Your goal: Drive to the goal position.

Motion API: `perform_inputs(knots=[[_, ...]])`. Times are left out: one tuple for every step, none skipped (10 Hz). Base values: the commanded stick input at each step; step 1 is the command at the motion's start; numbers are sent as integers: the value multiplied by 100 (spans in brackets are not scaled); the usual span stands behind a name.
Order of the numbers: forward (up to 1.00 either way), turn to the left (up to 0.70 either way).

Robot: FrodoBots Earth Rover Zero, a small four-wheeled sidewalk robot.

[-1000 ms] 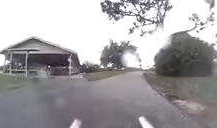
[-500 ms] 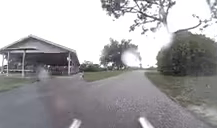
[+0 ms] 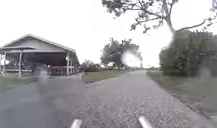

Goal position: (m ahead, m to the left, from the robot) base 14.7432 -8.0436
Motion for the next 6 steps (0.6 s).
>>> perform_inputs(knots=[[70, -30], [70, -10], [70, 0], [70, 0], [70, 0], [70, 0]])
